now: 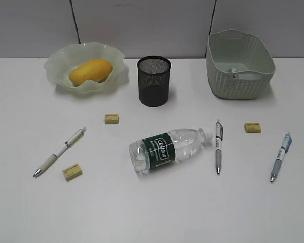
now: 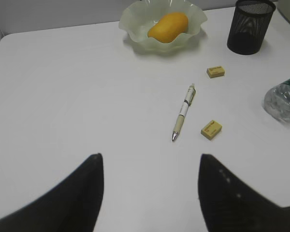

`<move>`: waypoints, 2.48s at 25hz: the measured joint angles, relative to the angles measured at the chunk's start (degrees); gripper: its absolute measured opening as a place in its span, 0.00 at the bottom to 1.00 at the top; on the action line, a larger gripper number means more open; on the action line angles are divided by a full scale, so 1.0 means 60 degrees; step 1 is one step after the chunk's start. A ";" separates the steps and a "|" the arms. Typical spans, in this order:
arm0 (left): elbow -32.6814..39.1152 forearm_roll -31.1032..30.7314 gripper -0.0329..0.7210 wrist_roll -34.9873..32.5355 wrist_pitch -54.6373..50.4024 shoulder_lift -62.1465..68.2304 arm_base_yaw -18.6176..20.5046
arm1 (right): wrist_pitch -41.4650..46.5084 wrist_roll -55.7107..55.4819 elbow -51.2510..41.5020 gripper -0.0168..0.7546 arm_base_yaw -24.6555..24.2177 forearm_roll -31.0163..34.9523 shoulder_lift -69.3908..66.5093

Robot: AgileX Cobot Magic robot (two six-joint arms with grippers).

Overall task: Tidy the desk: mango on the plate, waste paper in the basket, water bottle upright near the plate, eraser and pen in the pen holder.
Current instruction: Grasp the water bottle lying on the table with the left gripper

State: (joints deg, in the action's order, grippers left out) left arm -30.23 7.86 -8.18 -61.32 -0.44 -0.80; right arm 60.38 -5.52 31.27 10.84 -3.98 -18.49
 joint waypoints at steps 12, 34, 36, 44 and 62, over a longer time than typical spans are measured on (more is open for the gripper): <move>0.0000 0.0000 0.66 0.0000 -0.0001 0.0000 0.0000 | -0.0154 0.0390 -0.0381 0.75 0.0000 0.0482 0.0000; -0.0418 0.0246 0.69 0.0000 0.2460 0.2471 0.0000 | -0.0145 0.0390 -0.0381 0.71 0.0000 0.0517 0.0000; -0.0418 0.0434 0.71 0.0000 0.3168 0.3055 0.0000 | -0.0145 0.0390 -0.0381 0.71 0.0000 0.0517 0.0000; -0.1108 0.1616 0.81 -0.1000 0.4449 0.5179 -0.0159 | -0.0145 0.0390 -0.0381 0.71 0.0000 0.0517 0.0000; -0.3747 0.1821 0.82 -0.1553 0.4447 1.0693 -0.3625 | -0.0145 0.0390 -0.0381 0.71 0.0000 0.0517 0.0000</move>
State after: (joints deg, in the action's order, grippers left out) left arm -52.71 18.78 -17.50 -34.63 63.72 -22.55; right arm 59.51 -3.18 28.98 10.84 -0.88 -18.49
